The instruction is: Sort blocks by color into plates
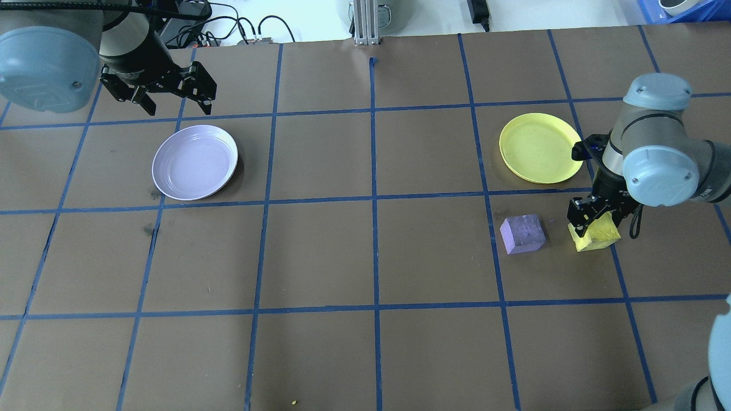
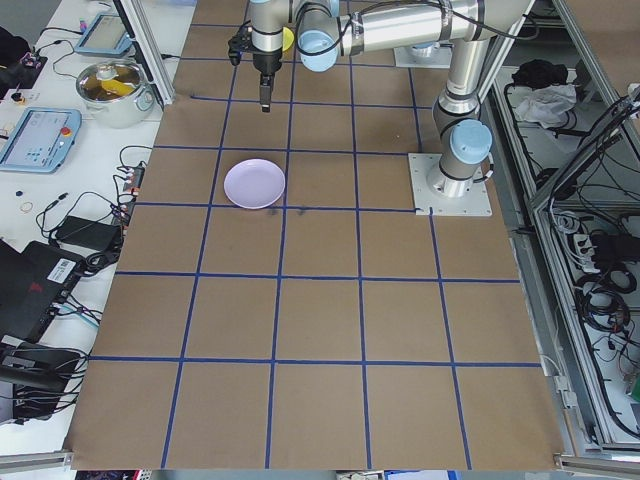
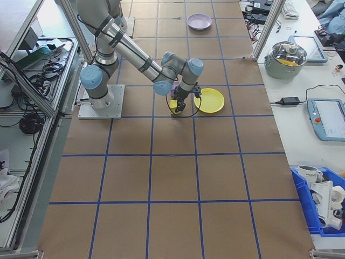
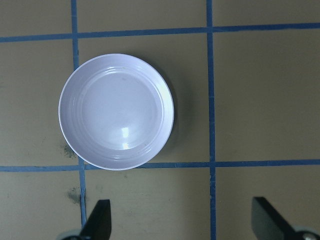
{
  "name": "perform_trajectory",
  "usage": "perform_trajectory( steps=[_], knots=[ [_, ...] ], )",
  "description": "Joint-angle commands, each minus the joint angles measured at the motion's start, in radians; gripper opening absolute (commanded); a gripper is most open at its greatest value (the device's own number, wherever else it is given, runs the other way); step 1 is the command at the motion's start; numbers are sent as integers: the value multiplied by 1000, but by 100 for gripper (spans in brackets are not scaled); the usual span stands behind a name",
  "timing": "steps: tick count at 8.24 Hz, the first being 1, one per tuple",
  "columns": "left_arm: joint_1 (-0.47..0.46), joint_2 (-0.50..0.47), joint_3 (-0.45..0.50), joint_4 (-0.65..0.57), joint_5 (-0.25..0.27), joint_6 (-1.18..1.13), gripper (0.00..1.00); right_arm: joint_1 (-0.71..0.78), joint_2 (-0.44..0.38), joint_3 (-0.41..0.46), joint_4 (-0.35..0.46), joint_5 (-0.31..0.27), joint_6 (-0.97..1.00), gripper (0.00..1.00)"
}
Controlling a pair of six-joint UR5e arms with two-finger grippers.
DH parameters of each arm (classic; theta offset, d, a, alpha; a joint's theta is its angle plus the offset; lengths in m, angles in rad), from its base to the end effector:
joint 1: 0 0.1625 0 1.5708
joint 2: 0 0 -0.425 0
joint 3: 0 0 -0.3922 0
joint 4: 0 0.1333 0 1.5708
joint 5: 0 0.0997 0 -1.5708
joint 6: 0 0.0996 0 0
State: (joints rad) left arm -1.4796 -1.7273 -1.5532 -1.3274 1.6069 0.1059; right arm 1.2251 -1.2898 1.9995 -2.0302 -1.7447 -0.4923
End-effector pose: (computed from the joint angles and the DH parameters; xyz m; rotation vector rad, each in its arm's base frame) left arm -0.0778 -0.5737 0.4394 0.0198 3.0915 -0.1554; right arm -0.0560 -0.4981 0.1955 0.2568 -3.0402 -0.4588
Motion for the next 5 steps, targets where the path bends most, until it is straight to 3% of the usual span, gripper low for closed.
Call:
perform_trajectory(
  steps=[1, 2, 3, 4, 5],
  knots=[
    [-1, 3, 2, 1, 8, 1, 100, 1, 1, -103, 53, 42, 36, 0],
    [-1, 3, 1, 1, 10, 1, 100, 10, 7, -225, 165, 68, 44, 0],
    [-1, 5, 2, 1, 10, 1, 100, 14, 68, -383, 285, 101, 87, 0],
    [-1, 2, -1, -1, 10, 1, 100, 39, 164, -528, 342, 115, 153, 0],
    [1, 8, 1, 1, 10, 1, 100, 106, 250, -630, 343, 113, 193, 0]
  ],
)
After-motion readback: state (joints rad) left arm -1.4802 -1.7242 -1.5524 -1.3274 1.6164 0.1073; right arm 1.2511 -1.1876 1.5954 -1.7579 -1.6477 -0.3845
